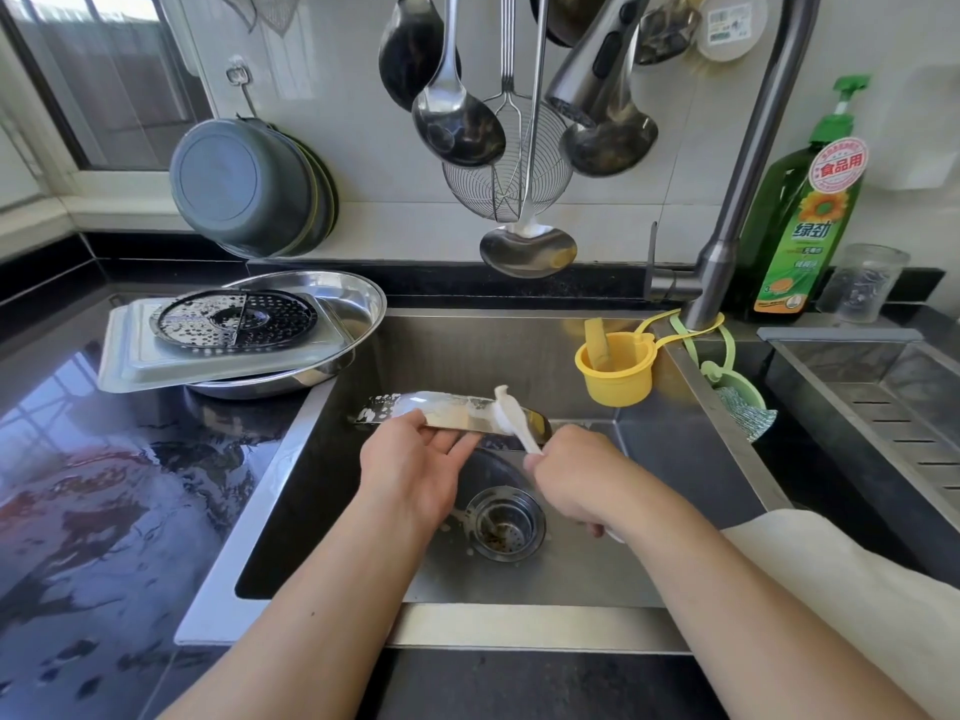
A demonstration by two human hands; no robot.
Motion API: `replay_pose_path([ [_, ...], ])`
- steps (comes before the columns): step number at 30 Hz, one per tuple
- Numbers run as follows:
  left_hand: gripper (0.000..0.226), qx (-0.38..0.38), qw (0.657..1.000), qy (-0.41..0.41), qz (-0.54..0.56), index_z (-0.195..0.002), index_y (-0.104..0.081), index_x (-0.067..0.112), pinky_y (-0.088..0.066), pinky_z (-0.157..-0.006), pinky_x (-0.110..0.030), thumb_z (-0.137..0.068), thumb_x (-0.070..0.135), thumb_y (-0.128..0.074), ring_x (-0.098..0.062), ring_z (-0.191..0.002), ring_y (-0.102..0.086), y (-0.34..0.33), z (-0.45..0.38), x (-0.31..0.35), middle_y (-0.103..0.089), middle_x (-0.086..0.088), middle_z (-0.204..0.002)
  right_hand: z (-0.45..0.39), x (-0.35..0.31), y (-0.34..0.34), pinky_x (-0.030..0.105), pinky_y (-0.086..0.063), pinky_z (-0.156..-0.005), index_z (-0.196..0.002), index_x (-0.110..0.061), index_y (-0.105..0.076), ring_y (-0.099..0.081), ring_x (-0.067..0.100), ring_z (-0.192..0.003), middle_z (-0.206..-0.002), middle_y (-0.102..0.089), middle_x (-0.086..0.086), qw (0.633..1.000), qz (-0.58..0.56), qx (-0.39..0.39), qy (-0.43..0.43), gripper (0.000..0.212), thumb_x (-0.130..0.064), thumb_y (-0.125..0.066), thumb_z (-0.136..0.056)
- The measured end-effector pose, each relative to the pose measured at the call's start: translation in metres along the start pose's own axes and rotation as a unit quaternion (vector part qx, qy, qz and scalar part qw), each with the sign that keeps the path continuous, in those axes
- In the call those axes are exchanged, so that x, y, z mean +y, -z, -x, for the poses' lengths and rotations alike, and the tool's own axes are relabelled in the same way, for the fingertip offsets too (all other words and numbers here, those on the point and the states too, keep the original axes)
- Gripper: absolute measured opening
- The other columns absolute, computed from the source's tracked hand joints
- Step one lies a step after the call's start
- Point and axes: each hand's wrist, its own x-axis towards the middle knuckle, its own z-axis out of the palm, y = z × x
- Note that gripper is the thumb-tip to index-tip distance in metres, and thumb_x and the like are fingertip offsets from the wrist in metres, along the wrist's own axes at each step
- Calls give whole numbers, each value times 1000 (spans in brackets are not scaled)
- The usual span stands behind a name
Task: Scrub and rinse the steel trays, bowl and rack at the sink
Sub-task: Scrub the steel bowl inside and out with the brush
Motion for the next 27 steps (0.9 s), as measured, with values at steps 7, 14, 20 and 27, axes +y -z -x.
replay_pose_path([
  [7, 34, -27, 997, 53, -38, -123, -53, -12, -47, -105, -52, -113, 11, -31, -42, -115, -64, -6, 4, -6, -65, -28, -114, 1, -8, -9, 31, -52, -47, -114, -4, -61, -63, 30, -56, -91, -60, 15, 1000, 0, 3, 25, 34, -35, -51, -102],
  [14, 40, -45, 995, 89, -16, -119, -60, -7, -43, -115, -52, -114, 23, -34, -39, -130, -59, -6, 6, -6, -67, -24, -119, -1, -12, -16, 31, -46, -69, -125, -10, -65, -66, 34, -101, -121, -65, 16, 998, 17, 13, 51, 38, -36, -55, -100],
  [20, 48, -18, 999, 45, 18, -141, -50, -8, -44, -111, -54, -115, 28, -30, -43, -127, -59, -6, 4, 1, -64, -29, -129, -7, 19, 8, 22, -44, -47, -106, -9, -67, -58, 25, -53, -77, -62, 13, 999, -16, 3, -44, 27, -32, -54, -100],
  [27, 55, -28, 997, 62, -32, -133, -54, -6, -46, -109, -53, -114, 41, -30, -41, -124, -62, -10, 10, -5, -66, -26, -125, -12, -7, -18, 31, -45, -73, -112, -13, -69, -61, 31, -91, -113, -68, 13, 994, 32, 36, 98, 37, -45, -56, -98],
])
